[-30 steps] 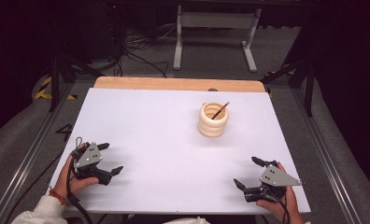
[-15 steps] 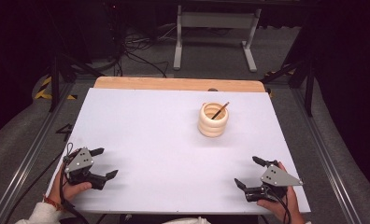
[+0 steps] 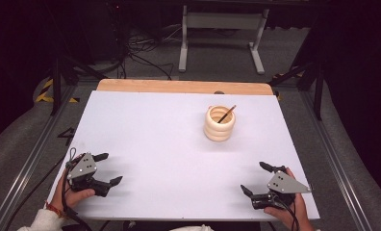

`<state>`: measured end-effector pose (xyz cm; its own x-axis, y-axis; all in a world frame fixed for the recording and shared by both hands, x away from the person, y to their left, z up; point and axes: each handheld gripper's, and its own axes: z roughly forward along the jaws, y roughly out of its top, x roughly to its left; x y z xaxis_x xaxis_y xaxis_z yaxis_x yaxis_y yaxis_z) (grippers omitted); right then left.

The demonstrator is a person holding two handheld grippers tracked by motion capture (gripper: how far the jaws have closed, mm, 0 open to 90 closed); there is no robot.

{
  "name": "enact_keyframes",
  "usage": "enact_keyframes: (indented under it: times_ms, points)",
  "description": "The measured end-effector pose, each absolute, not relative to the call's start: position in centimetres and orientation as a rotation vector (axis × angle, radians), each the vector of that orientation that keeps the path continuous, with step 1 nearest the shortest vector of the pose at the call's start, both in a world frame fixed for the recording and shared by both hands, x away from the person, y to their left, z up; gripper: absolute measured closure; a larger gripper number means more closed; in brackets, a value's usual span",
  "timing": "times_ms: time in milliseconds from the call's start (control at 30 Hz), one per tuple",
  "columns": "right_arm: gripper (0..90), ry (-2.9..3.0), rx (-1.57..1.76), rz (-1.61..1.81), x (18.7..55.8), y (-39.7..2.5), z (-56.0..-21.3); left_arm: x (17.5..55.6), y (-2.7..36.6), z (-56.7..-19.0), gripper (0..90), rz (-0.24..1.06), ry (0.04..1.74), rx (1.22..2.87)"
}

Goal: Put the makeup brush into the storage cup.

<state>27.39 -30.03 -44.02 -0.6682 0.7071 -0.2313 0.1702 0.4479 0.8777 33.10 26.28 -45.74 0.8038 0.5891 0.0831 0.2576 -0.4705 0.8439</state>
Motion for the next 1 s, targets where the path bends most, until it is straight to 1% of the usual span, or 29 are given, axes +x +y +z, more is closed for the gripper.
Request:
enact_keyframes:
  times_ms: [1000]
  points:
    - [4.8, 2.102, 0.754, 1.201, 27.51, -30.36, -43.99, 33.56, 25.42, -45.94, 6.4, 0.442, 0.619, 2.102]
